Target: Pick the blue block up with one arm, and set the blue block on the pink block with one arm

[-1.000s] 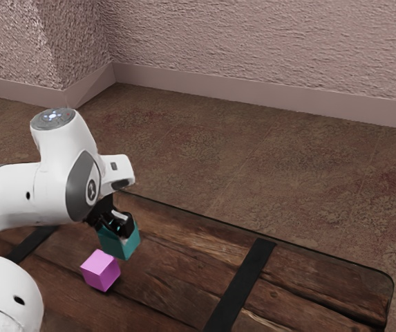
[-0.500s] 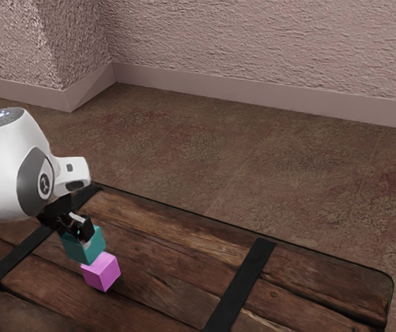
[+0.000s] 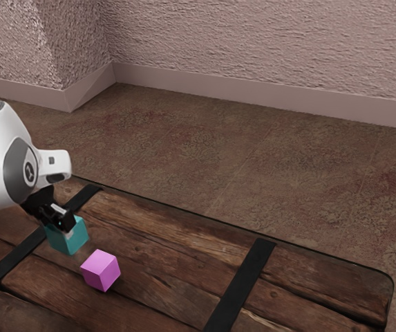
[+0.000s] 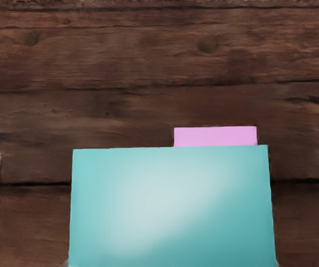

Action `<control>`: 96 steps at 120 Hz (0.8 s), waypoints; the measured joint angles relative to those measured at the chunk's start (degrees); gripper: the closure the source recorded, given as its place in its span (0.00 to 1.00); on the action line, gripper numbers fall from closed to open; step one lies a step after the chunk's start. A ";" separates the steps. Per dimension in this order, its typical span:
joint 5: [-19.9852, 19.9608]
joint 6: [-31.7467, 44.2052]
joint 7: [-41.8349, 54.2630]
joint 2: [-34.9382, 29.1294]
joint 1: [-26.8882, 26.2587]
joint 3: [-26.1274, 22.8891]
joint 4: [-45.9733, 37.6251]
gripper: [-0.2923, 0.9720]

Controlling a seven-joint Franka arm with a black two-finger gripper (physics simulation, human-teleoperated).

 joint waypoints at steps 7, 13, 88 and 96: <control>-0.01 0.64 0.76 0.49 0.79 -0.25 0.26 0.59; -0.04 1.16 1.35 0.69 1.28 -0.76 0.42 0.59; -4.85 3.08 5.55 0.67 4.19 -10.00 5.11 0.60; -5.29 3.10 5.63 0.62 4.15 -10.02 4.92 0.60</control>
